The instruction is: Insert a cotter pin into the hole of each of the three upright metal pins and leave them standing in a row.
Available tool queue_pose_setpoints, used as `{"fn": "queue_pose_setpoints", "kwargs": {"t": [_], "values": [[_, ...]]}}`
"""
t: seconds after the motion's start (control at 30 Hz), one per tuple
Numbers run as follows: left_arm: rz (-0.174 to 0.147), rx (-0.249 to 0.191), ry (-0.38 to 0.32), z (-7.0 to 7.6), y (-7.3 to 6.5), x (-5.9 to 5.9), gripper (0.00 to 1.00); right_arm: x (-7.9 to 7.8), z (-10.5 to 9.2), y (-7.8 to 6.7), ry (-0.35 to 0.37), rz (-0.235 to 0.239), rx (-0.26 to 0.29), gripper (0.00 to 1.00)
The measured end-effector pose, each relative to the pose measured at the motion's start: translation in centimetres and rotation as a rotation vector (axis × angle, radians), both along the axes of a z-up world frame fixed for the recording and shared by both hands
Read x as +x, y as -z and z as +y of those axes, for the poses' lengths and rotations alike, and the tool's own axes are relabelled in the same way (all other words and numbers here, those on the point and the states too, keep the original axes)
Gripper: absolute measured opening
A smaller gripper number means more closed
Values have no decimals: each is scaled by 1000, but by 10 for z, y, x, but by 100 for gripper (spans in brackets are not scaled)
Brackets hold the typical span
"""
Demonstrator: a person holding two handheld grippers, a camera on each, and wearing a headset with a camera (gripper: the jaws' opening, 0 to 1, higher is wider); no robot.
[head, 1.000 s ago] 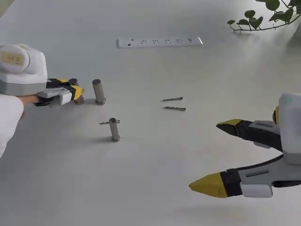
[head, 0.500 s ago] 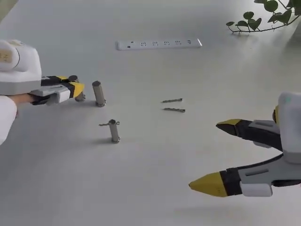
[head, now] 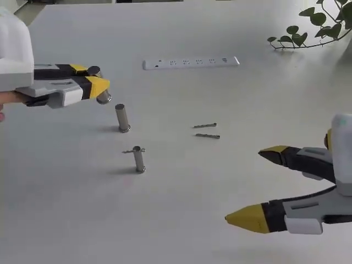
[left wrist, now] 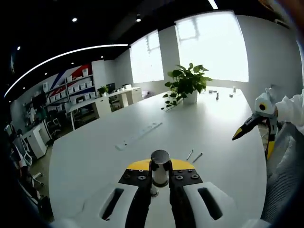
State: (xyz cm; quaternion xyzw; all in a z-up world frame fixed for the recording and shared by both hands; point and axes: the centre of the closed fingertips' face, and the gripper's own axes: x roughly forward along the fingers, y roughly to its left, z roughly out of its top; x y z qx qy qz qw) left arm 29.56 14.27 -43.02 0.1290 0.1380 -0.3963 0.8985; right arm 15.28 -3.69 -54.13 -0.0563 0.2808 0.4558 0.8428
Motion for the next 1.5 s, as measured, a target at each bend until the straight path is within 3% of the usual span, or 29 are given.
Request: {"fn": "queue_pose_setpoints", "kwargs": {"t": [0.13, 0.3, 0.37, 0.5, 0.57, 0.6, 0.63, 0.73, 0.77, 0.97, 1.07, 1.2, 1.5], "values": [[-34, 9, 70, -24, -16, -22, 11, -1, -2, -1, 8, -2, 2, 93], [-41, 19, 176, -56, -18, -50, 11, -3, -4, -1, 5, -11, -7, 92], [-31, -46, 199, -68, -18, -56, 11, -3, -4, -1, 8, -8, -6, 92], [-13, -11, 239, -85, -3, -70, 11, -4, -7, -1, 13, -7, -13, 91], [2, -23, 259, -97, 7, -79, 11, -4, -9, -2, 19, -9, -6, 91], [10, -27, 267, -98, 12, -80, 11, -4, -9, -2, 23, -9, -3, 91], [44, -38, 269, -97, 22, -79, 11, -3, -10, -1, 33, -7, -2, 91], [58, -19, 280, -102, 39, -83, 11, -3, -12, 0, 48, -1, -5, 91], [78, -7, 284, -105, 50, -87, 11, -2, -14, 1, 55, -7, -8, 91], [120, 10, 295, -115, 77, -96, 11, -4, -14, 2, 58, 2, -11, 91], [133, 14, 307, -118, 85, -98, 11, -4, -14, 3, 59, 6, -10, 91], [150, 54, 335, -122, 99, -107, 11, -5, -14, 4, 57, 8, -16, 90], [190, 50, 317, -126, 116, -109, 11, -8, -10, 6, 41, 15, -22, 90]]}}
